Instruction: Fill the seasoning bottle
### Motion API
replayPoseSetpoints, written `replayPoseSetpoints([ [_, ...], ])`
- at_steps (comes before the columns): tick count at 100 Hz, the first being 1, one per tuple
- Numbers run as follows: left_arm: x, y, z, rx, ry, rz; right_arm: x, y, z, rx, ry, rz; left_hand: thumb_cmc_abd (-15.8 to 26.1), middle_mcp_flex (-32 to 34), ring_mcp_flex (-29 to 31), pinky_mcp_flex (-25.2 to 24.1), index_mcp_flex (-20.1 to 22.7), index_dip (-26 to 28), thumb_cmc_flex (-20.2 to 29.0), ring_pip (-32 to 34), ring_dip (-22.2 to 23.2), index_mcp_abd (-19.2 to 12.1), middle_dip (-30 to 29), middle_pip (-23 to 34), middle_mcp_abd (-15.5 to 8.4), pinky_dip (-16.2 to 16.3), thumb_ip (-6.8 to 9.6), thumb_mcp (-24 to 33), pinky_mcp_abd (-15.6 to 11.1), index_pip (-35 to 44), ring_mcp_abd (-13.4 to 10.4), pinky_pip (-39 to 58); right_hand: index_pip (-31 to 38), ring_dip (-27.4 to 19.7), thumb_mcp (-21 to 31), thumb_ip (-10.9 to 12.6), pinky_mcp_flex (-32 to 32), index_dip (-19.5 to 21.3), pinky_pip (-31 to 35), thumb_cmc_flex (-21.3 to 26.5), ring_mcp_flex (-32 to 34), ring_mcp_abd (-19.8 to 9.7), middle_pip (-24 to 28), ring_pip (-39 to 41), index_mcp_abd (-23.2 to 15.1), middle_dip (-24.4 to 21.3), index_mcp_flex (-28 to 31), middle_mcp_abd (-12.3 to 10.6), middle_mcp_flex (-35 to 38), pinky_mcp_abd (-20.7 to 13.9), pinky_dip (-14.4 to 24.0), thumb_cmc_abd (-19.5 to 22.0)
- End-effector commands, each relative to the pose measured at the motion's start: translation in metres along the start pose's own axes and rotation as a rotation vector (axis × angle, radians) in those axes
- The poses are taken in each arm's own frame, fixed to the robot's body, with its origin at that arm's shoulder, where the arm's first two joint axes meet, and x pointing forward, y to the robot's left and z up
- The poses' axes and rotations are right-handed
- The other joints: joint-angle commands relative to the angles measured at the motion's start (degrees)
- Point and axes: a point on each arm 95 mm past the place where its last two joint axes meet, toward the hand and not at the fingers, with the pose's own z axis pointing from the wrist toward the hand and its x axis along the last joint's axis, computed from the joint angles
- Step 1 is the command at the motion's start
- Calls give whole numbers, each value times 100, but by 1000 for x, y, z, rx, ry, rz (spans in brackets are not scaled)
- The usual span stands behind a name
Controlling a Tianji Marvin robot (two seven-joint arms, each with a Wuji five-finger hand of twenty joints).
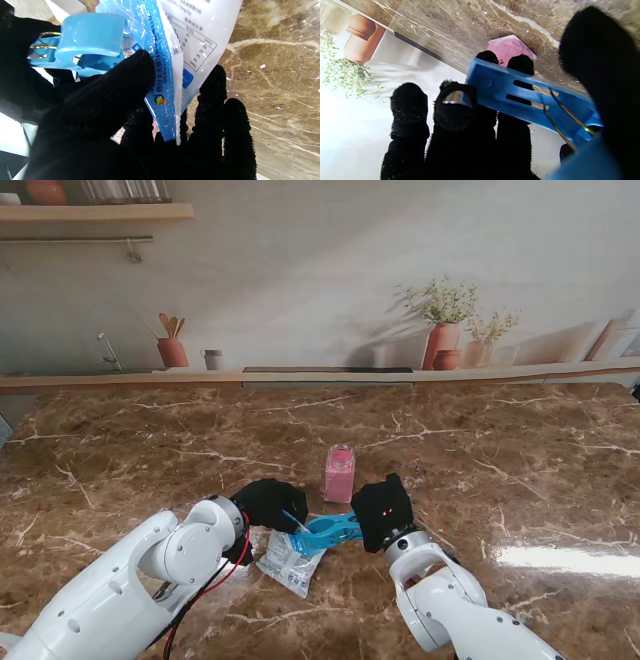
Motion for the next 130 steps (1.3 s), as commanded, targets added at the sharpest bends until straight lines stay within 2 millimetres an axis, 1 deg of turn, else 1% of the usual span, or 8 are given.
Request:
replayPoseSetpoints([
  [1, 3, 3, 1, -1, 6, -7, 4, -6, -2, 35, 14, 7, -66, 338, 176, -87, 168, 114, -191, 215, 83, -211, 108, 149, 53, 122, -123, 296, -162, 242, -106, 71, 3812, 116, 370, 30, -3, 807, 234, 697, 256, 68, 4870, 170, -679, 499, 1193, -522, 1157, 155, 148, 155],
  [49, 4, 5, 2, -6, 15, -13, 13, -7, 0, 99, 59, 53, -42, 316, 140, -122, 146, 117, -194, 184, 61, -252, 101, 132, 31, 149, -139, 269, -181, 228, -112, 64, 3038, -161, -47, -45, -280, 983, 13, 112, -36, 102, 3797, -542, -829, 319, 879, -548, 1103, 1, 41, 846],
  [65, 4, 7, 1, -8, 15, -17, 13, -4, -5, 142, 84, 69, -41, 319, 129, -130, 145, 114, -191, 172, 48, -265, 97, 125, 3, 159, -140, 254, -196, 223, -117, 60, 1663, -620, -587, -972, -810, -354, -479, 100, -851, 215, 2057, -1697, -574, -213, -296, -357, 369, -160, -17, 1074],
  [72, 4, 7, 1, -7, 14, -17, 13, -2, -7, 138, 95, 62, -28, 316, 119, -140, 140, 107, -187, 167, 44, -260, 93, 120, -28, 162, -144, 244, -201, 216, -114, 57, 1090, -798, -551, -757, -1034, -1114, -632, -115, -1326, 200, 1435, -2272, -256, -554, -928, -312, -174, -269, 48, 1217],
  [76, 4, 7, 1, -6, 13, -17, 13, -1, -8, 129, 98, 57, -26, 312, 117, -141, 135, 103, -187, 167, 42, -254, 90, 116, -16, 165, -149, 234, -203, 213, -113, 58, 565, -885, -454, -121, -1100, -1411, -671, -357, -1556, 191, 1119, -2604, 31, -764, -1151, -283, -463, -393, 136, 1380],
  [79, 4, 7, 1, -6, 13, -18, 14, -1, -9, 122, 100, 53, -16, 307, 116, -148, 129, 98, -185, 167, 42, -247, 86, 112, -23, 166, -154, 226, -205, 208, -112, 58, 194, -933, -442, 10, -1172, -1615, -730, -421, -1695, 192, 919, -2785, 152, -906, -1298, -261, -654, -451, 173, 1414],
  [101, 2, 8, 2, -15, 7, -21, 16, 7, -15, 84, 124, 64, 24, 296, 80, -167, 116, 45, -134, 154, 28, -209, 56, 88, 1, 177, -191, 117, -208, 188, -102, 54, -1224, -1514, -582, 35, -1793, -2969, -1944, -734, -2474, 196, -182, -4134, 686, -1953, -2189, -76, -1737, -417, -16, 1679],
  [130, -5, 10, 8, -33, -14, -11, 12, 23, -28, 60, 104, 124, 94, 262, 26, -222, 85, 14, -101, 147, 6, -218, 39, 79, -53, 174, -195, 19, -205, 199, -123, 22, -1467, -2154, -1084, 163, -2209, -3382, -3420, -765, -2838, 272, -618, -5189, 896, -2474, -2653, 58, -2264, -281, -467, 2333],
])
